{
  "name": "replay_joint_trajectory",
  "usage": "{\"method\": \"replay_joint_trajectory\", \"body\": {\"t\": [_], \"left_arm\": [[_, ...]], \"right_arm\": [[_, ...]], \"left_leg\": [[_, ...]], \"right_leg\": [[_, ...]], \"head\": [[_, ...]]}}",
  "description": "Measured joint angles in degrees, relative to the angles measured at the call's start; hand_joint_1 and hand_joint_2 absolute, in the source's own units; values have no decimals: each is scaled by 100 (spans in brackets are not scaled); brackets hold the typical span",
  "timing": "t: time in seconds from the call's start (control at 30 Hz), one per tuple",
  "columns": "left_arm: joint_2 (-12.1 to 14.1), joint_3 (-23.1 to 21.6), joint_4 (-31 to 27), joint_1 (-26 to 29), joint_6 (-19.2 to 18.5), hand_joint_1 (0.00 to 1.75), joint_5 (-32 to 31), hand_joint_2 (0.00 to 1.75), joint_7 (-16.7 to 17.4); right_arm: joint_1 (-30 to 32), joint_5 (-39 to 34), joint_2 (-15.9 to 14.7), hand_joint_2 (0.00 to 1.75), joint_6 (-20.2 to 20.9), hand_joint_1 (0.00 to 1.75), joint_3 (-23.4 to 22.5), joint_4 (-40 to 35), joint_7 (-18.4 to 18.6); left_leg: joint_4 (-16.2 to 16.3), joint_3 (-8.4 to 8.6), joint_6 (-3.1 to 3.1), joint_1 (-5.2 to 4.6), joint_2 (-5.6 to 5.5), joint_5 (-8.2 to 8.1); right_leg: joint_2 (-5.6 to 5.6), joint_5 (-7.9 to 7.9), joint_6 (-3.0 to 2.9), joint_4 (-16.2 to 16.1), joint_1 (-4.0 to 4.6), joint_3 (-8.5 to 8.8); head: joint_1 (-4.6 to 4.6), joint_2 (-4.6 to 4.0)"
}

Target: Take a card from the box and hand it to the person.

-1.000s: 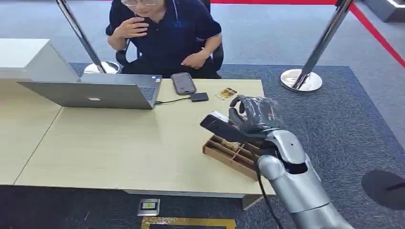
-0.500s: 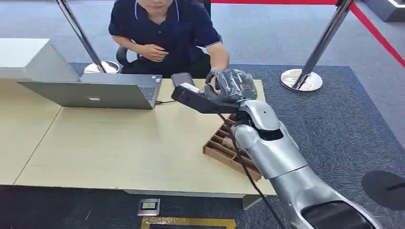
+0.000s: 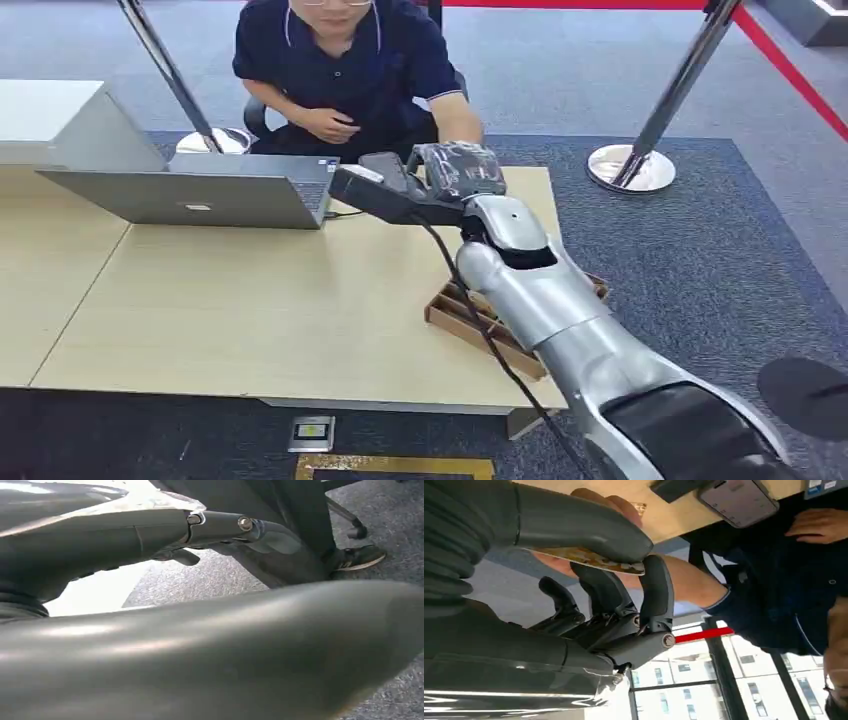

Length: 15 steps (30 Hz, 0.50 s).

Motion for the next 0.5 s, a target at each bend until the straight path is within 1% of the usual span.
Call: {"method": "replay_joint_trajectory", "body": {"t": [0.03,0.13,0.17,0.23,0.27,0.3,0.33,0.43,0.47,0.5], "left_arm": [[0,0,2,0,0,0,0,0,-4],[0,0,2,1,0,0,2,0,-26],[0,0,4,1,0,0,2,0,-26],[0,0,4,1,0,0,2,0,-26],[0,0,4,1,0,0,4,0,-26],[0,0,4,1,2,0,4,0,-26],[0,0,4,1,2,0,4,0,-26],[2,0,4,1,2,0,11,0,-33],[2,0,7,2,2,0,11,0,-35],[2,0,7,2,2,0,11,0,-37]], "right_arm": [[1,2,0,175,-6,134,0,56,4],[1,20,0,175,-44,133,0,222,4],[1,20,0,175,-44,127,0,277,-2],[0,20,-2,175,-44,127,0,367,-24],[0,20,-2,175,-41,115,0,411,-26],[1,20,-2,175,-39,10,0,452,-33],[1,20,-2,175,-37,0,0,496,-41],[4,28,-11,175,-55,0,0,597,-42],[6,37,-11,0,-90,0,0,625,-42],[8,46,-13,0,-131,0,0,644,-42]], "left_leg": [[0,-1,0,0,0,0],[0,0,0,0,0,0],[1,0,0,0,0,0],[1,0,0,0,0,0],[1,0,0,0,0,0],[1,0,0,0,0,0],[1,0,0,0,0,0],[1,0,0,0,0,0],[1,0,0,0,0,0],[1,0,0,0,0,0]], "right_leg": [[0,0,0,0,0,0],[0,0,0,-1,0,0],[0,0,0,-1,0,0],[0,0,0,-1,0,0],[0,0,0,-1,0,0],[0,0,0,-1,0,0],[0,0,0,-1,0,0],[0,0,0,0,0,0],[0,0,0,0,0,0],[0,0,0,0,0,0]], "head": [[0,0],[2,0],[0,0],[0,0],[0,0],[0,0],[0,0],[0,0],[0,0],[0,0]]}}
